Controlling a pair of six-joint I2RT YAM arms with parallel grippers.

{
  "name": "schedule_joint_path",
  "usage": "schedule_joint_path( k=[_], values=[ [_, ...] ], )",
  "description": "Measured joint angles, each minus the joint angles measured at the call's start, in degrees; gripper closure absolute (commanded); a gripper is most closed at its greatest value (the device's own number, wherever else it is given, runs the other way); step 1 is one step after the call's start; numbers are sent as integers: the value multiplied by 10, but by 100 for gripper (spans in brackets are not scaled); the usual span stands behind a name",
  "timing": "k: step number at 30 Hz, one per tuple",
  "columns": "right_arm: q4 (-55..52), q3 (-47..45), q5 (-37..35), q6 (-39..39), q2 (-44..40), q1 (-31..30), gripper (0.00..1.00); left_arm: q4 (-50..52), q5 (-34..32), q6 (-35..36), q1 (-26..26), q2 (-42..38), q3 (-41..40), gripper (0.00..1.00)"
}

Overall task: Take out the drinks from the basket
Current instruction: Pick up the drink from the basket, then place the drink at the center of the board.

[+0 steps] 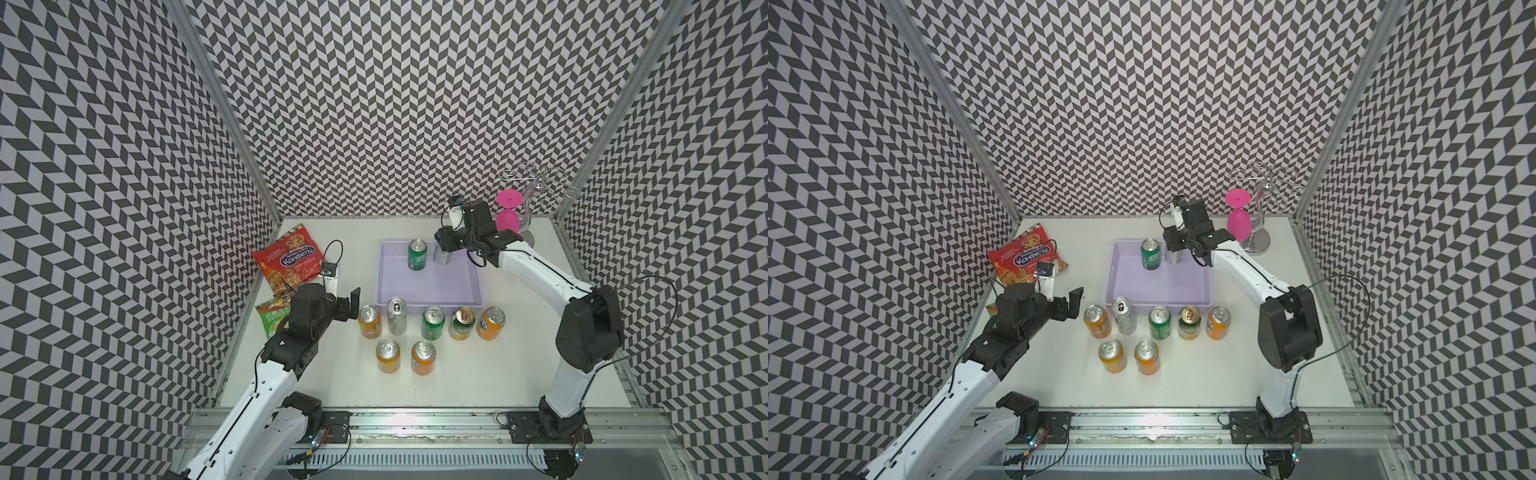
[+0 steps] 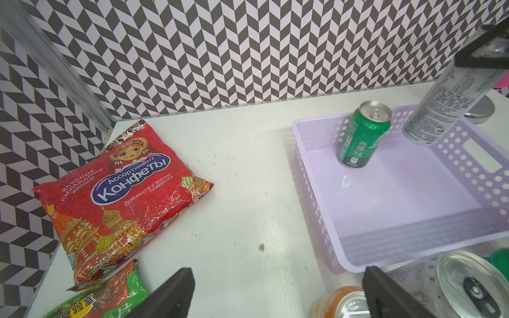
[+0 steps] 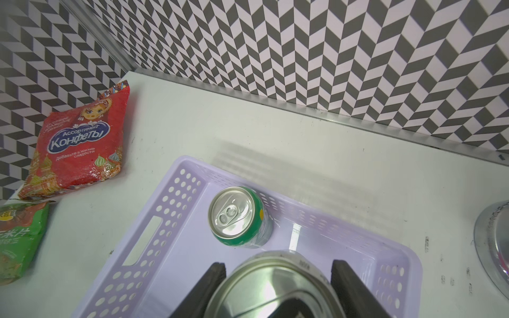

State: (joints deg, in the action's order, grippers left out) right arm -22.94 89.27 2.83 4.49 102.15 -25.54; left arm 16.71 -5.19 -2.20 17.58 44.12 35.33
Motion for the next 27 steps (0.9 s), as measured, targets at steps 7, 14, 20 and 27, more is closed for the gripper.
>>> schedule_joint_path(
  k=[7,14,20,27],
  values=[
    [-20,-68,-11,-1,-116,-20,47,0,2,0,0,0,0,1],
    [-40,-130,-35,-2,-228,-83,47,0,4,0,0,-2,0,1],
    [-74,-154,-60,7,-294,-145,47,0,4,0,-2,-3,0,1],
    [-117,-197,-96,27,-353,-224,48,-1,4,0,-4,-3,0,1]
  ],
)
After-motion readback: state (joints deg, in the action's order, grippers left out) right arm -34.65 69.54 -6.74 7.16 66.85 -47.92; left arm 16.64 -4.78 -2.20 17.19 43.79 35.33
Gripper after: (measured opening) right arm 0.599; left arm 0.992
